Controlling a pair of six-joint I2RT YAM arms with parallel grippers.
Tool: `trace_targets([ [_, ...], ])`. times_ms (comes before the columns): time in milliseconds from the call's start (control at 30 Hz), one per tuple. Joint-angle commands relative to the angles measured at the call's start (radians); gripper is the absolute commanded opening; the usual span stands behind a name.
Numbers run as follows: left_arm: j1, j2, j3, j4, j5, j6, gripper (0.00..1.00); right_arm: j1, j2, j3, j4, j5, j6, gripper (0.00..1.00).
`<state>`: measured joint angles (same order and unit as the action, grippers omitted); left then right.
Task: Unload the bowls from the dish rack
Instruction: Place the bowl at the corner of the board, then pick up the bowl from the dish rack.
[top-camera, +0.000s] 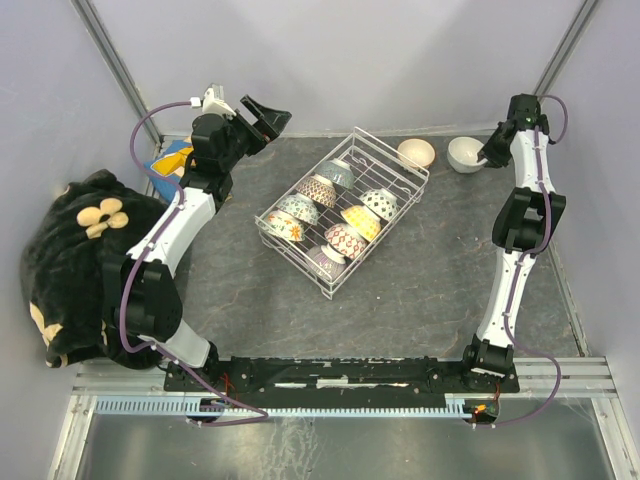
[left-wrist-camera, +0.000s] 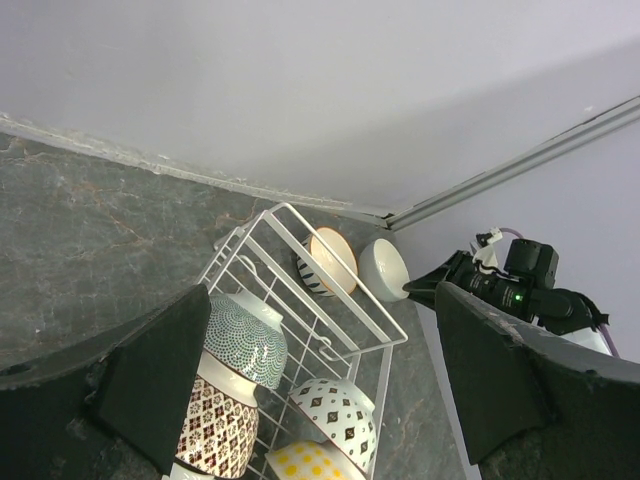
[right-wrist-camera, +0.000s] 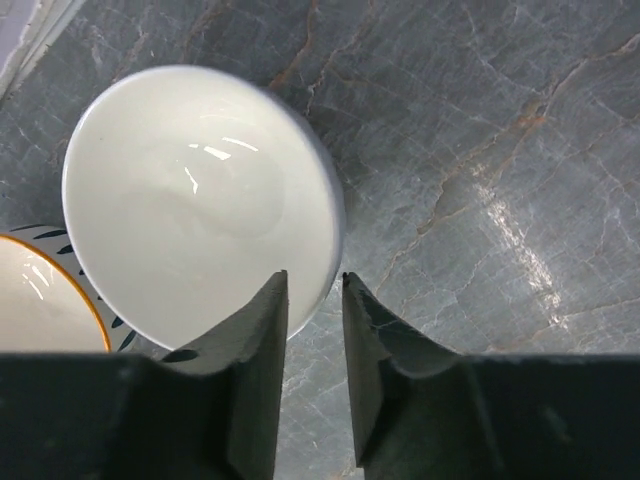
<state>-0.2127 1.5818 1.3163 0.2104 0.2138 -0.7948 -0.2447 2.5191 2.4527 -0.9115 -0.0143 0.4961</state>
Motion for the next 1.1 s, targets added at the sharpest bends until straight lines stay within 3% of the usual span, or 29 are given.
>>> trace_targets([
  [0,0.004,0.001,0.044,0.014,-0.005,-0.017,1.00,-0.008,-0.028,0.031,0.049,-0.026,0.022,0.42],
  [233,0.003,-0.010,0.034,0.013,-0.008,-0.015,1.00,-0.010,-0.126,-0.067,0.124,-0.015,0.029,0.61],
  [633,0.003,-0.011,0.031,0.019,-0.003,-0.016,1.00,0.029,-0.491,-0.410,0.293,0.045,-0.088,0.68],
  [867,-0.013,0.018,0.048,0.028,0.019,-0.026,1.00,0.253,-0.783,-0.700,0.474,0.089,-0.322,0.68],
  [1067,-0.043,0.034,0.073,0.014,0.037,-0.017,1.00,0.436,-0.849,-0.782,0.453,0.040,-0.436,0.71],
])
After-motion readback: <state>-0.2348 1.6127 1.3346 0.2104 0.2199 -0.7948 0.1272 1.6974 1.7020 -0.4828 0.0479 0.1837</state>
